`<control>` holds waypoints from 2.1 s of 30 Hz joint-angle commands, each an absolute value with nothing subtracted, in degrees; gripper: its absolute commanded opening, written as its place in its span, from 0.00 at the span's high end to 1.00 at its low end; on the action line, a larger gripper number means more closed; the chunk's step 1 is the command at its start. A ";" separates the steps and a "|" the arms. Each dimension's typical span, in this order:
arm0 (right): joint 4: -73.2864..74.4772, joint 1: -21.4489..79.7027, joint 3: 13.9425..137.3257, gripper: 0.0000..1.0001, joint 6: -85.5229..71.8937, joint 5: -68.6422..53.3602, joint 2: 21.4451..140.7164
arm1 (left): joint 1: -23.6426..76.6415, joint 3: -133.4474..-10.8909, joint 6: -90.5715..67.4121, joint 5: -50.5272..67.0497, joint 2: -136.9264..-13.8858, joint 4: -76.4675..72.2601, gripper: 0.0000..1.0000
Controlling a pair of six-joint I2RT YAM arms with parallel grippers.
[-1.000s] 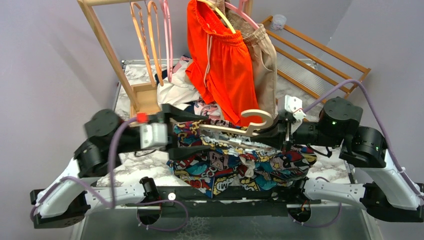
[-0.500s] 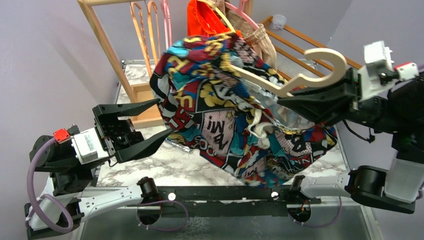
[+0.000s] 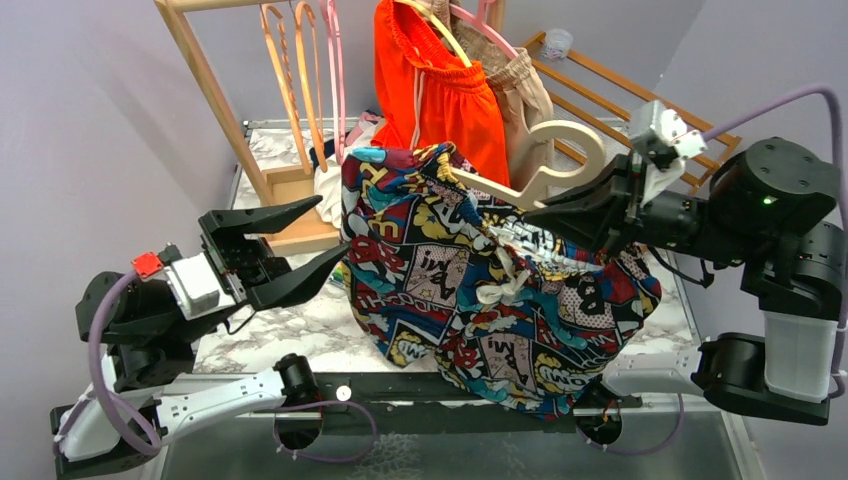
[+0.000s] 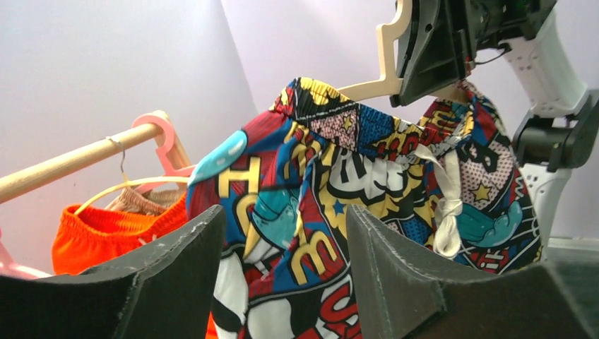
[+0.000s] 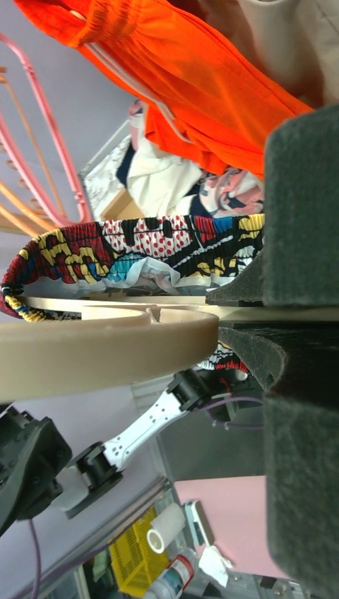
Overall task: Place the shorts on the hanger
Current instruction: Hang the shorts on the hanger.
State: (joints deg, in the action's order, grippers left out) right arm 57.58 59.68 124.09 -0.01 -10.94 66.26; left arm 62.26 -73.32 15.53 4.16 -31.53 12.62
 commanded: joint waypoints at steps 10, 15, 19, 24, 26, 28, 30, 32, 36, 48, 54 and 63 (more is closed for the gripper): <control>58.01 59.85 121.26 0.99 -0.09 -8.08 65.08 | 62.31 -69.26 22.33 -3.99 -34.37 16.14 0.56; 58.36 59.85 120.57 0.99 -0.37 -8.17 65.23 | 62.31 -68.78 25.11 -7.17 -35.73 15.07 0.55; 58.70 59.82 119.76 0.99 -0.36 -8.18 64.97 | 62.31 -67.30 27.41 -12.72 -35.47 13.40 0.50; 58.80 59.85 119.26 0.99 -0.36 -7.92 64.53 | 62.31 -64.12 29.37 -17.61 -33.31 11.66 0.49; 58.80 59.81 118.97 0.99 -0.38 -7.79 64.52 | 62.31 -63.15 29.52 -17.46 -32.59 11.65 0.51; 58.72 59.82 118.68 0.99 -0.35 -7.50 64.51 | 62.31 -62.66 28.75 -15.84 -31.99 11.87 0.52; 58.63 59.81 118.29 0.99 -0.31 -7.33 64.47 | 62.31 -62.49 27.38 -11.25 -31.42 13.10 0.53; 58.52 59.84 117.83 0.99 -0.30 -7.21 64.42 | 62.31 -62.53 25.75 -4.83 -31.35 14.61 0.53; 57.86 59.82 116.68 0.99 -0.33 -7.33 64.32 | 62.31 -62.83 23.57 3.19 -33.73 17.15 0.52; 57.85 59.85 115.99 0.99 -0.15 -7.73 63.94 | 62.29 -61.67 27.24 2.42 -36.88 17.52 0.62; 57.49 59.82 115.17 0.99 0.09 -8.48 63.90 | 62.30 -61.04 28.08 0.91 -37.46 17.54 0.70; 57.99 59.83 113.73 0.99 0.35 -8.00 63.01 | 62.31 -60.89 30.49 -11.64 -35.22 12.90 1.00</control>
State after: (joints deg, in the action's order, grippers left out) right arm 60.14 59.68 113.95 0.03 -8.40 64.60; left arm 62.26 -61.34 28.84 -2.44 -37.74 17.85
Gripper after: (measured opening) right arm 0.052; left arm 0.008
